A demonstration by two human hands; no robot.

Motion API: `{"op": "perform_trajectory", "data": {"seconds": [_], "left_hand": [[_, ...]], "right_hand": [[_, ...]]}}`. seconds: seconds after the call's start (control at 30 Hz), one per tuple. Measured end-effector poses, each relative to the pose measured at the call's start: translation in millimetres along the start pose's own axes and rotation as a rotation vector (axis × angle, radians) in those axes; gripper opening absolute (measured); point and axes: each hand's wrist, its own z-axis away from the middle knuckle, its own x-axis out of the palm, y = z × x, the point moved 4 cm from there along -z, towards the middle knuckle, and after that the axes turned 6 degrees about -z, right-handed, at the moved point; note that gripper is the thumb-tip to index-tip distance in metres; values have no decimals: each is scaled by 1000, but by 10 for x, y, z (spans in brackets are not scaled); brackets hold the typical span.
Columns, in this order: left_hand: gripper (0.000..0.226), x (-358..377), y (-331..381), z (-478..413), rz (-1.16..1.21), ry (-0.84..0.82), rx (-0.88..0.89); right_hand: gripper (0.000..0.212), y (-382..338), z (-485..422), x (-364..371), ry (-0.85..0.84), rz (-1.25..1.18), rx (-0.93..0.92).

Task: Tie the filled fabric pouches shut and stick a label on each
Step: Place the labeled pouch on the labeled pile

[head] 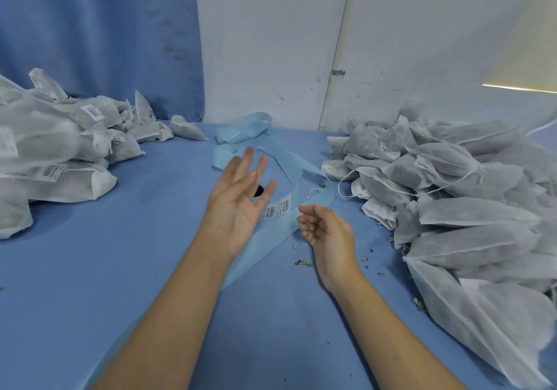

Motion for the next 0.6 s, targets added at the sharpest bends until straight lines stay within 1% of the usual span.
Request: {"op": "perform_trajectory", "data": {"seconds": [0.2, 0.27, 0.33, 0.47, 0.6], "left_hand": [[28, 107, -250, 73, -399, -101, -131], [23, 112, -299, 77, -479, -97, -150], [21, 124, -330, 70, -518, -79, -166], [22, 159, -377, 47, -537, -31, -191], [23, 195, -424, 13, -531, 2, -206]], "right_hand": [[21, -25, -31, -55, 55, -72, -14], [24, -64, -78, -106, 99, -43, -21], [35, -149, -152, -167, 162, -3, -59], [56, -390, -325, -326, 273, 1, -141], [61, -529, -444, -469, 320, -16, -113]]}}
